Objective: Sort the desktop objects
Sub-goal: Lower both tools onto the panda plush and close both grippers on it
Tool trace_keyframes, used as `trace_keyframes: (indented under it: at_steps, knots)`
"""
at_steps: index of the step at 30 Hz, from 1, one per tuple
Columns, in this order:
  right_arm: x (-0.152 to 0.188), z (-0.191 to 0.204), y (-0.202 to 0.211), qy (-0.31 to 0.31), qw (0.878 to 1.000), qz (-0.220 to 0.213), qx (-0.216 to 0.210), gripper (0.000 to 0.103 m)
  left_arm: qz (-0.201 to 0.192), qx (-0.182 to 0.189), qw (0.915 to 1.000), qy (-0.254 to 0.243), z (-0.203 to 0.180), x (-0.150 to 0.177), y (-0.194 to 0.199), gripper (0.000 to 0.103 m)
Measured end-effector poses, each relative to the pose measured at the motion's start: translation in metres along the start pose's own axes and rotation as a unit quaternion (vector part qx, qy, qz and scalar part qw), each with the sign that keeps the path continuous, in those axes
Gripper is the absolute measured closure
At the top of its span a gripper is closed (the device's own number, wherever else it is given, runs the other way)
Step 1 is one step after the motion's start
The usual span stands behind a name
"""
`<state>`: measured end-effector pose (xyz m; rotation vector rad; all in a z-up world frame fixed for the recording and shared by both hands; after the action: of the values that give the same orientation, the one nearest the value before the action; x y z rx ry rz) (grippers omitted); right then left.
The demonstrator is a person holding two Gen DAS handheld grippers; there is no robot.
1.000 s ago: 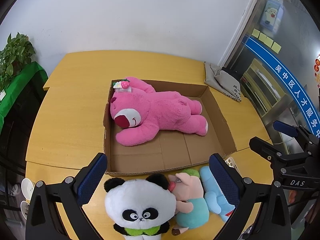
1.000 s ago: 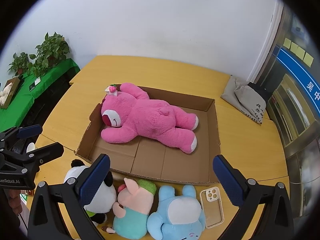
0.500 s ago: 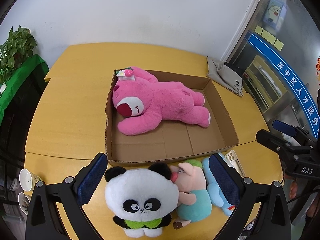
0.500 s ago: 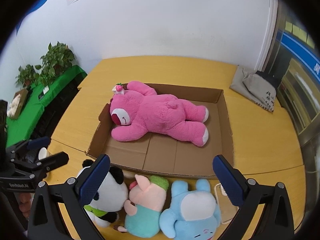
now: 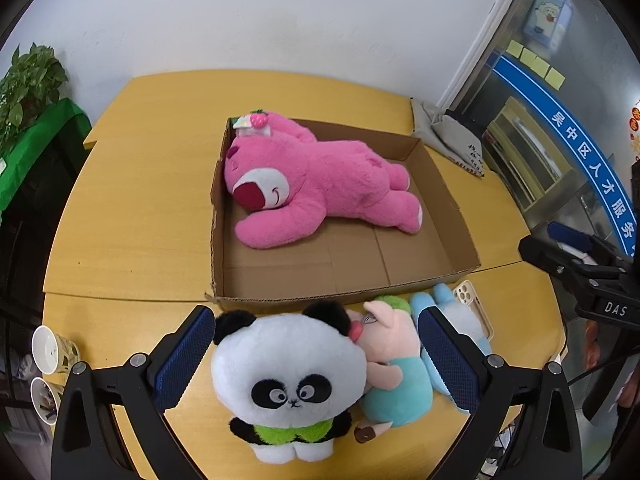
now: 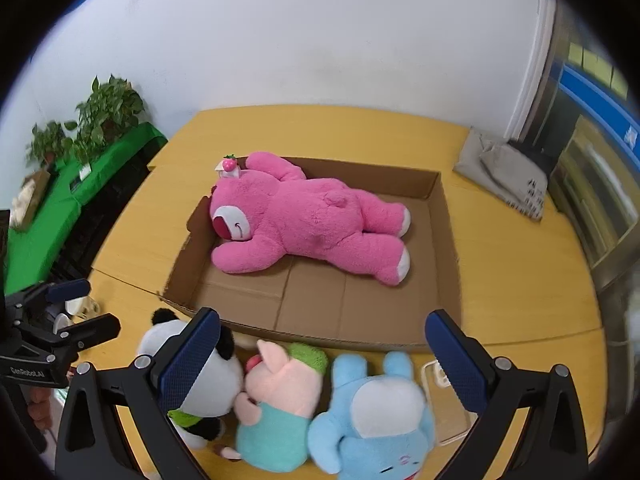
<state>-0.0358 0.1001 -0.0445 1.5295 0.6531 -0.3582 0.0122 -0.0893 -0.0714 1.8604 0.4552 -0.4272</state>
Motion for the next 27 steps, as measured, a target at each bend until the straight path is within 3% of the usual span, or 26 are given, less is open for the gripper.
trace_keyframes:
  at_steps: [7, 13, 20, 24, 27]
  knots:
    - [0.005, 0.007, 0.002, 0.019, 1.0, -0.017, 0.0, 0.0, 0.011, 0.005, 0.9999, 0.0, 0.011, 0.006, -0.008, 0.0]
    - [0.044, 0.008, -0.015, 0.001, 0.994, 0.018, -0.104, 0.0, 0.035, 0.035, 0.9987, 0.003, 0.034, 0.022, -0.023, 0.0]
    - [0.082, 0.069, -0.033, 0.043, 0.97, 0.053, -0.233, 0.0, 0.065, 0.071, 0.9953, 0.008, 0.061, 0.04, -0.042, 0.0]
    - [0.096, 0.113, -0.051, 0.076, 0.958, 0.077, -0.267, 0.0, 0.101, 0.098, 0.9897, 0.025, 0.078, 0.054, -0.074, 0.0]
    - [0.109, 0.139, -0.073, 0.113, 0.953, 0.097, -0.262, 0.008, 0.129, 0.118, 0.9839, 0.037, 0.09, 0.064, -0.098, 0.0]
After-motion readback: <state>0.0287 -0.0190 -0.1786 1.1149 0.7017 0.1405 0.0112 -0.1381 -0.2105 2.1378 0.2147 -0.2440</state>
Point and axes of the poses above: each gripper's, at about its wrist camera, not at the fingertips, and y roughly against the way its jaws point, z to its left, x to its underside, the point moved 2 cm from there along -y, roughly the way its jaws point, and after that the axes turned 4 degrees about x, right-handed, at the moved point
